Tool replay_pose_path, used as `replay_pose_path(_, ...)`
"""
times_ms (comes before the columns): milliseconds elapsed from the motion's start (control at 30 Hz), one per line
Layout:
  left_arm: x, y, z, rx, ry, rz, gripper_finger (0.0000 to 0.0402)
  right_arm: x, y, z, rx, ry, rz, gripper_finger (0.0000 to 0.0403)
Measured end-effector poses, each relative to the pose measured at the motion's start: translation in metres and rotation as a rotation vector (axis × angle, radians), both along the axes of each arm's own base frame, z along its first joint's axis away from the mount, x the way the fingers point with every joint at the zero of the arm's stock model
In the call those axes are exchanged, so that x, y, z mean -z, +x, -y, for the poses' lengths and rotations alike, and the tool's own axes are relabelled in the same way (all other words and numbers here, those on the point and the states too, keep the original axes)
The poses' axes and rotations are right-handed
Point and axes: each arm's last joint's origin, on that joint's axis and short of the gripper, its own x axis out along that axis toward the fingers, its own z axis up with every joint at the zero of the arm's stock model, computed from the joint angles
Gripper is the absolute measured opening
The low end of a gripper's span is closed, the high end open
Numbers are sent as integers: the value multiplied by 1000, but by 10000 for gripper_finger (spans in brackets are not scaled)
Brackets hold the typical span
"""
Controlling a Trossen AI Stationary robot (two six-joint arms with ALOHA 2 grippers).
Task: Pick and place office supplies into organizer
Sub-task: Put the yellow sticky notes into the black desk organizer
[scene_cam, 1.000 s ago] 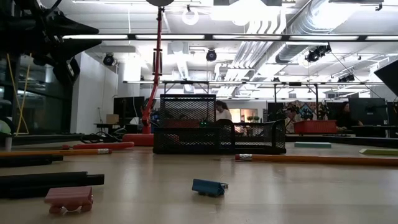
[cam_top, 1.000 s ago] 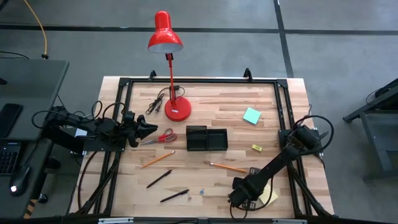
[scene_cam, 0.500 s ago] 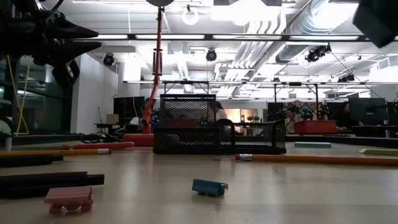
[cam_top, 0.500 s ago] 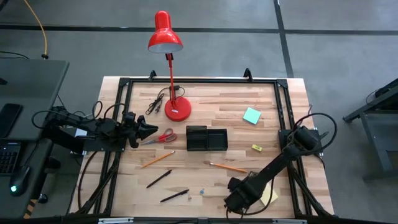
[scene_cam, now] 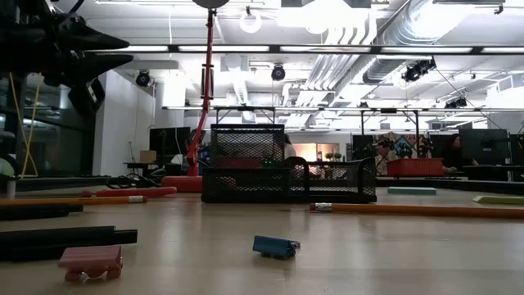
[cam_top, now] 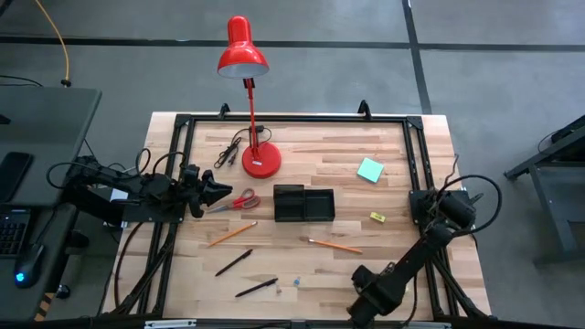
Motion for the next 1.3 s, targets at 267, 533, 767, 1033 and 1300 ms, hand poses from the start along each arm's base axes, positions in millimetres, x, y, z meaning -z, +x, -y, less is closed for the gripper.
replay_pose_path(267,0,0,0,13,-38,11,74,26,-11,9,35,9,-15,287)
replay_pose_path(533,0,0,1,40,-50,14,74,33,-16,12,-15,27,-41,254)
replay_pose_path(767,0,0,1,38,-58,14,74,35,-18,14,-59,-2,-34,147)
replay_pose_path(1033,0,0,1,38,-60,10,74,38,-21,17,-53,19,-18,16)
replay_pose_path(1300,2,0,1,37,-56,-10,74,35,-20,16,-63,4,-10,2)
